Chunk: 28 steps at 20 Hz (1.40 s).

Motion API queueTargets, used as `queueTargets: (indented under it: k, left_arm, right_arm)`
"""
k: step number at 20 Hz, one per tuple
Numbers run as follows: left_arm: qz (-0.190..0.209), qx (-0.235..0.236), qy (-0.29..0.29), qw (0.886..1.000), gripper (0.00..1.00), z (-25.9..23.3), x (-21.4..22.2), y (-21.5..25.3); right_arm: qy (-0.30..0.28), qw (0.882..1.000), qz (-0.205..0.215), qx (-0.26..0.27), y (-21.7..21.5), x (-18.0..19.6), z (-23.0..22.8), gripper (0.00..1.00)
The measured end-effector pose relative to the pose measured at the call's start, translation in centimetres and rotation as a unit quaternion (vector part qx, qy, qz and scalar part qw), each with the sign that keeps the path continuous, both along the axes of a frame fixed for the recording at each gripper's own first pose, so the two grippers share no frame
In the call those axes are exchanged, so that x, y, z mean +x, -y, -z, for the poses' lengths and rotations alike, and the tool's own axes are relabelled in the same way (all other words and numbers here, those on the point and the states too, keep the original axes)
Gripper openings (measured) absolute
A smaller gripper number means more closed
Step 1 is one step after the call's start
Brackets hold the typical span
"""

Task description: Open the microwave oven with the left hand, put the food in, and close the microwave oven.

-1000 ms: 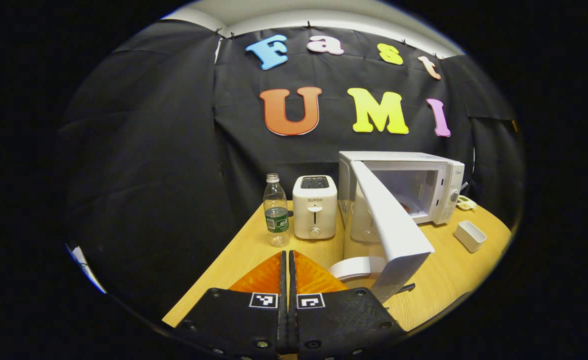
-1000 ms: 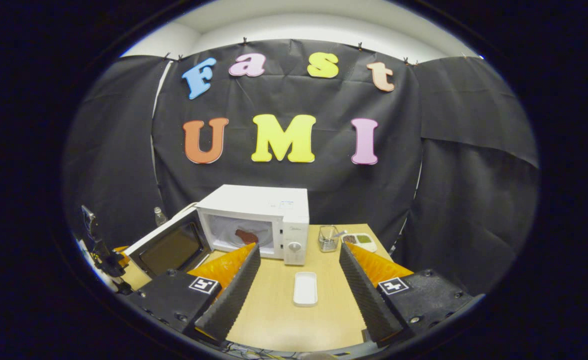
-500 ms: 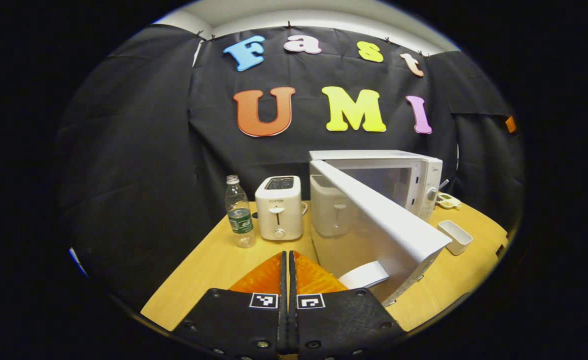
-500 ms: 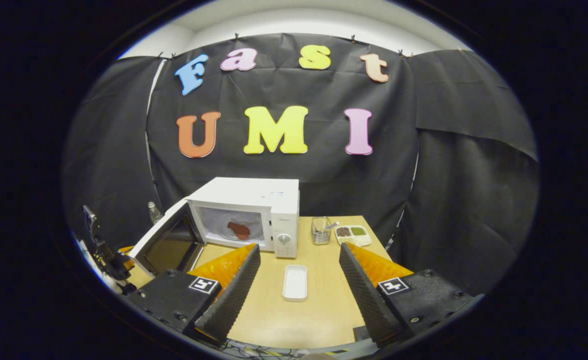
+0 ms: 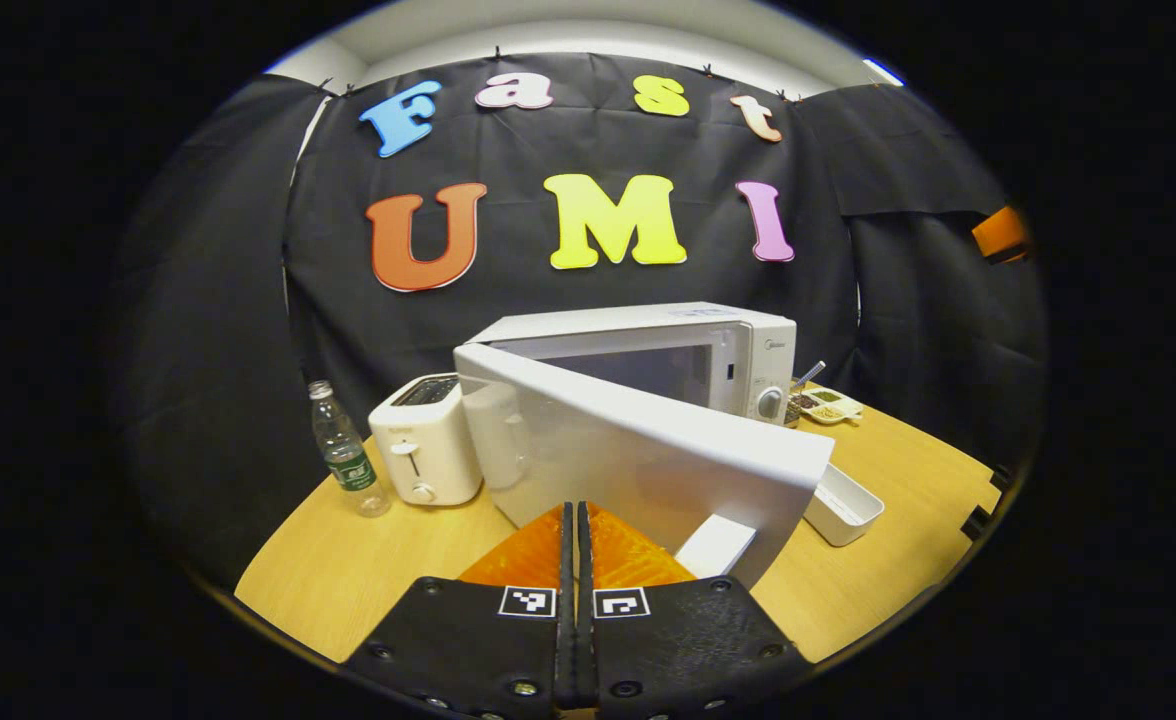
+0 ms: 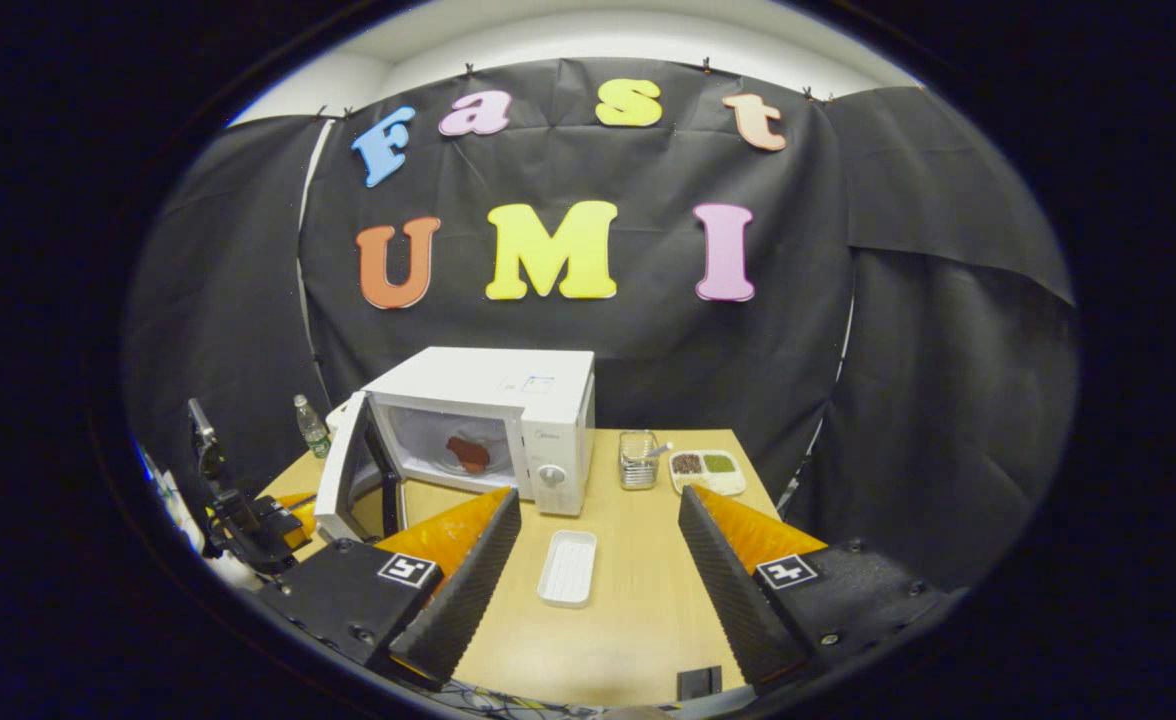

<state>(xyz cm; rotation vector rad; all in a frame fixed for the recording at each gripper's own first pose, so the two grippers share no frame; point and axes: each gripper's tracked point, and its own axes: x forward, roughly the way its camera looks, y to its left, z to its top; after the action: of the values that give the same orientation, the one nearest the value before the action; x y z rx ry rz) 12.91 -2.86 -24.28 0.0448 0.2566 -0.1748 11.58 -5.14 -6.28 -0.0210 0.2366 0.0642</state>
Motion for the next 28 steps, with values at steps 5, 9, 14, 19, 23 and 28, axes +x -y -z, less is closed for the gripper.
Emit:
queueTargets:
  k: [5,9,14,19,23,28]
  left_arm:
    - [0.003,0.009,-0.001,1.0,0.0,-0.3,3.8,5.9]
    - [0.006,0.009,-0.003,1.0,0.0,-0.2,7.0,10.2]
    - [0.021,0.009,-0.003,1.0,0.0,0.4,11.2,13.9]
    - [0.019,0.002,0.001,1.0,0.0,0.3,15.4,15.3]
    - [0.008,-0.006,-0.001,1.0,0.0,0.3,16.7,15.5]
    - [0.007,-0.004,0.0,1.0,0.0,0.2,17.3,15.6]
  right_arm:
    - [-0.004,0.999,-0.036,-0.004,2.8,3.4,1.1,1.0]
    - [-0.019,0.998,-0.053,-0.004,5.0,5.7,2.6,1.0]
    - [-0.035,0.998,-0.042,0.002,7.2,7.7,3.8,0.96]
    - [-0.045,0.998,-0.034,0.005,8.7,9.1,4.0,0.96]
    - [-0.048,0.998,-0.032,0.006,9.0,9.9,3.8,1.0]
    - [-0.049,0.998,-0.035,0.015,8.7,10.1,3.4,1.0]
